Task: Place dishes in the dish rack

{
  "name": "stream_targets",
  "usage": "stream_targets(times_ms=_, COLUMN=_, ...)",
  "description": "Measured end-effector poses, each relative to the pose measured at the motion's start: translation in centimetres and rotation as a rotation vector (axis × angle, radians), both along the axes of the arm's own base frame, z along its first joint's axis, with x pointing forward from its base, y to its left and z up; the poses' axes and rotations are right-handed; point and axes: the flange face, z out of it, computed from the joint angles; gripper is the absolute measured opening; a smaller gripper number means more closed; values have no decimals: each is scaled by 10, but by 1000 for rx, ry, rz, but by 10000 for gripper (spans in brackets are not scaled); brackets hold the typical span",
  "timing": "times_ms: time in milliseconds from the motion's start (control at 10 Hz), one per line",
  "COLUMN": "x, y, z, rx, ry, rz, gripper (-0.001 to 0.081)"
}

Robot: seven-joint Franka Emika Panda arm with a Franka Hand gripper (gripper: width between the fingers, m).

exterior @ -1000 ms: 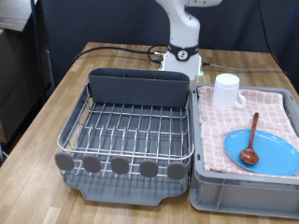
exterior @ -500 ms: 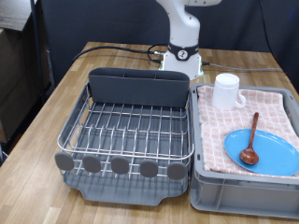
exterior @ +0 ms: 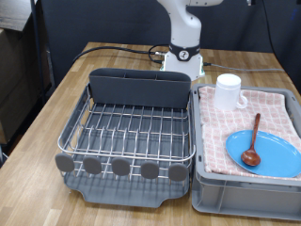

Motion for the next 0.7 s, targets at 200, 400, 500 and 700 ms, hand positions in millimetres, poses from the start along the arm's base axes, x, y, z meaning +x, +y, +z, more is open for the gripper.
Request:
stream_targets(times_ms=200, x=8, y=13, z=-7, rx=-49, ry=-10, rz=8, gripper=803)
stream_targets(times_ms=400, x=16, y=19, z=-19, rx=-71, ry=-9, rz=21, gripper=803)
stream_targets(times_ms=500, x=20, y=19, z=-27, rx=-70, ry=-14, rz=24, gripper=803)
stream_targets(times_ms=700, x=28, y=19, z=-49, rx=-72, ry=0, rz=34, gripper=803)
